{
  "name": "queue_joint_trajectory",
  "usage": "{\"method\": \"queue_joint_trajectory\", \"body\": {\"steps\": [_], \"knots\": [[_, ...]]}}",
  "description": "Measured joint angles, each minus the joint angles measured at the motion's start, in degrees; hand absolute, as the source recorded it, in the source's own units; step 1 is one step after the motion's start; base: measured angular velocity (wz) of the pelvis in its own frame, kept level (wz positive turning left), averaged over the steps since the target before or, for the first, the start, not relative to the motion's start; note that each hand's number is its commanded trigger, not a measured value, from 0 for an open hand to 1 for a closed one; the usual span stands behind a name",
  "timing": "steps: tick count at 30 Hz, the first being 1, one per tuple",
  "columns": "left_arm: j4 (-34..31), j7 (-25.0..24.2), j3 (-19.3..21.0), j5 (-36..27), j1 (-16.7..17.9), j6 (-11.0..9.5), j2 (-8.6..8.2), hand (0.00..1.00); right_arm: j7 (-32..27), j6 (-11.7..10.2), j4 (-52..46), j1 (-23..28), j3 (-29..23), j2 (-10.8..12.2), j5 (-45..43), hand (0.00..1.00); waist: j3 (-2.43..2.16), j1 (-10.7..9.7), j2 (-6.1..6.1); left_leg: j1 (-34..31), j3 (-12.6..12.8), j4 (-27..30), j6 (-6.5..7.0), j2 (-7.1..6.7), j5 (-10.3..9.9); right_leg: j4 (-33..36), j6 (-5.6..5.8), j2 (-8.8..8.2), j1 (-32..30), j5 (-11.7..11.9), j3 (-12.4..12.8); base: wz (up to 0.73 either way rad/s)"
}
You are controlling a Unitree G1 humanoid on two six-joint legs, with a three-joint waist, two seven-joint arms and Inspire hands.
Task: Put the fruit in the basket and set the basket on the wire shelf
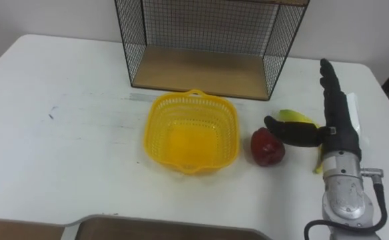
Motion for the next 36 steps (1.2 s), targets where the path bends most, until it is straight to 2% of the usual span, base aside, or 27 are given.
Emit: {"method": "queue_joint_trajectory", "body": {"steps": [4, 9, 16, 30, 36], "knots": [[-0.1, 0.0, 0.0, 0.0, -0.3, 0.0, -0.01, 0.00, 0.0, 0.0, 1.3, 0.0, 0.0, 0.3, 0.0, 0.00, -0.02, 0.0, 0.19, -0.1, 0.0, 0.0, 0.00, 0.01, 0.0, -0.1, 0.00, 0.02, -0.1, 0.0, 0.0, 0.00], [0.0, 0.0, 0.0, 0.0, -0.2, 0.1, -0.01, 0.00, 0.1, 0.0, 2.4, 0.2, 0.0, 0.3, -1.8, 0.00, -0.38, -0.2, 0.63, -0.1, 0.0, -0.4, 0.00, -0.01, 0.0, -0.9, 0.00, 0.05, 0.1, 0.2, -0.1, 0.00], [0.0, 0.0, 0.0, 0.0, -0.3, 0.1, -0.01, 0.00, 1.2, 0.0, 4.4, 0.2, 0.2, 0.3, -2.3, 0.00, -0.60, -0.2, 0.46, 0.1, -0.1, -1.0, -0.01, -0.01, 0.0, -0.9, 0.00, 0.06, 0.2, 0.2, -0.3, 0.00], [0.6, -1.2, 0.0, 0.0, 0.0, 0.2, -0.01, 0.00, 1.3, 0.0, 6.5, 0.2, 2.1, 0.5, -2.3, 0.00, -0.47, -0.1, 0.32, 0.2, -0.8, -0.6, -0.01, -0.06, 0.0, -0.9, -0.03, 0.03, 0.6, 0.3, -0.9, 0.01], [0.6, -1.2, 0.0, -0.1, 0.0, 0.2, 0.00, 0.00, 2.4, 0.0, 6.6, 0.2, 3.8, 0.4, -2.2, 0.00, -0.23, 0.1, 0.27, -0.1, -1.3, -0.2, -0.01, -0.03, 0.0, -0.8, -0.04, 0.06, 0.6, 0.3, -1.0, 0.00]]}}
